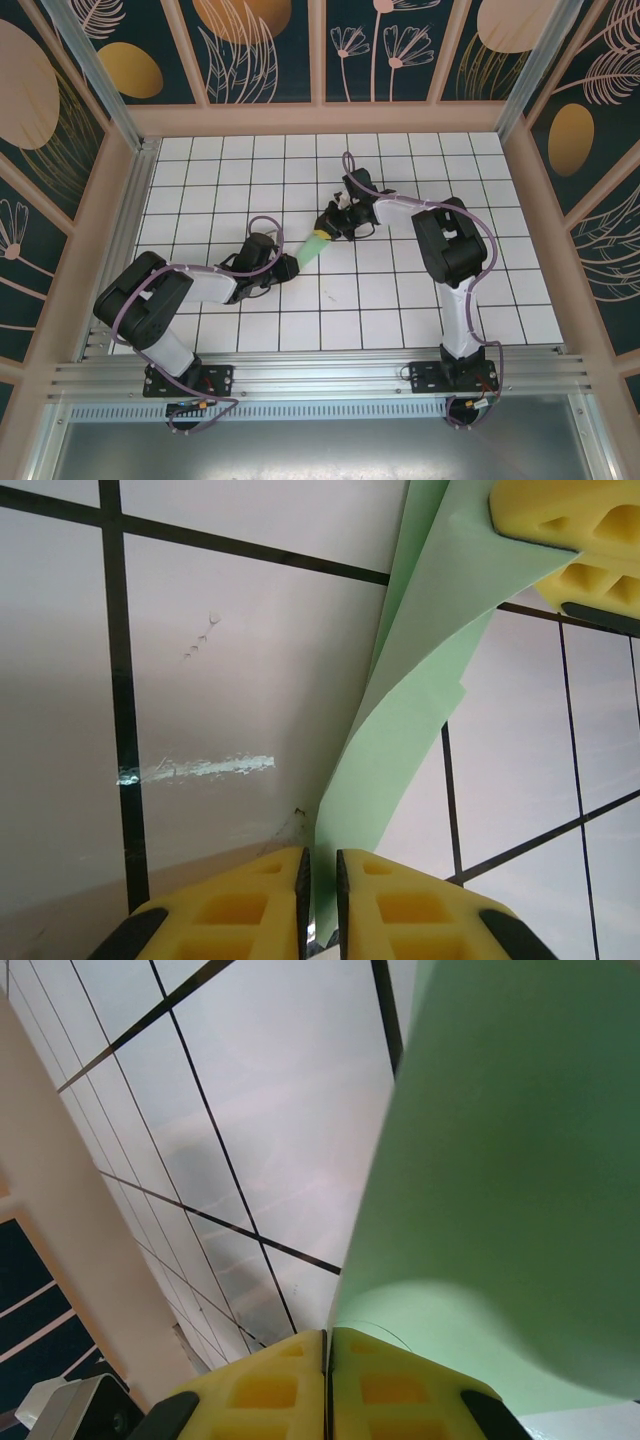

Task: Fold a paper plane with a square sheet of paper (pick it up from the middle)
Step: Fold the wing for the fifth time at the center of the table.

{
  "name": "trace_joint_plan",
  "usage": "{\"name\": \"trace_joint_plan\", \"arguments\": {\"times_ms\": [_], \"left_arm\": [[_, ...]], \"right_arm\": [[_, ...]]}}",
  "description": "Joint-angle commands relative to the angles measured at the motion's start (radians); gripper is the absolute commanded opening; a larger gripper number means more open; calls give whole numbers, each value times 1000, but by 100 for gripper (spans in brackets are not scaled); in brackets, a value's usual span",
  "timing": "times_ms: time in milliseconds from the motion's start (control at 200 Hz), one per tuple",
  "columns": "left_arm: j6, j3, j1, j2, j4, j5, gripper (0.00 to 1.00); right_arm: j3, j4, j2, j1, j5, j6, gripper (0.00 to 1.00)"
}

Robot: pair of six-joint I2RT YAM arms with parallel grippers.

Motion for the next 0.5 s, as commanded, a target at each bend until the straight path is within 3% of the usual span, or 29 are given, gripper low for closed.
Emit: {"name": "trace_joint_plan", "arguments": {"times_ms": [0, 495], "left_arm": [[15, 28, 1, -6, -31, -10, 19], [32, 60, 0, 39, -23, -12, 21]], "right_arm": [[-16, 21, -8, 1, -30, 7, 10], [-24, 37, -18, -2, -47, 26, 9]]}}
